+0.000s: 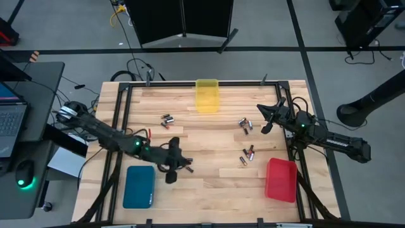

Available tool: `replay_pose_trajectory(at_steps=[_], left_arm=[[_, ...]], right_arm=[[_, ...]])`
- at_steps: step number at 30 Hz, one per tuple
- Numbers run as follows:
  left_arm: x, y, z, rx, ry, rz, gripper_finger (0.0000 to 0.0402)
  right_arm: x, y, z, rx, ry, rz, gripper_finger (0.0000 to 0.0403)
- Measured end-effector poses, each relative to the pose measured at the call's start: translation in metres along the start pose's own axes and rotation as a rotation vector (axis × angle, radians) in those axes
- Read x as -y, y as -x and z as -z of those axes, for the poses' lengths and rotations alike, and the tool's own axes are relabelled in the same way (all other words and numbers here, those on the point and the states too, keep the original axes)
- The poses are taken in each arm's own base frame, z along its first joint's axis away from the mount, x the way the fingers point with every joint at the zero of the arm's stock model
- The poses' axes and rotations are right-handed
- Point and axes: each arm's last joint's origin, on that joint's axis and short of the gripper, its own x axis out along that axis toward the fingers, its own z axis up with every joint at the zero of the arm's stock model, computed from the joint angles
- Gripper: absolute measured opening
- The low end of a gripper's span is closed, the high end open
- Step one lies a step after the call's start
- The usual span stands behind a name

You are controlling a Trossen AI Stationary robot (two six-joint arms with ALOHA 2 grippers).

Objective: Sort batteries
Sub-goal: Put the golden battery into the red bin

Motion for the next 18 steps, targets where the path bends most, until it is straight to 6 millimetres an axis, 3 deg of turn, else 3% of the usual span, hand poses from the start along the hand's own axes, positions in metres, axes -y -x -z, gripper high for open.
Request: replay_pose_trajectory(at_steps=[8,13,18], left_arm=[[-0.051,0.002,0.029,0.324,0.004,0.063,0.0002],[-0.077,0.010,0.047,0.381,0.027,0.026,0.0003],[-0.084,0.012,0.050,0.390,0.027,0.013,0.0003]], right_arm=[[0.000,0.000,0.000,0.000,0.000,0.000,0.0023],[0.000,0.000,-0.001,0.012,-0.002,0.001,0.0023],[0.001,0.001,-0.013,0.135,-0.053,0.009,0.0023]])
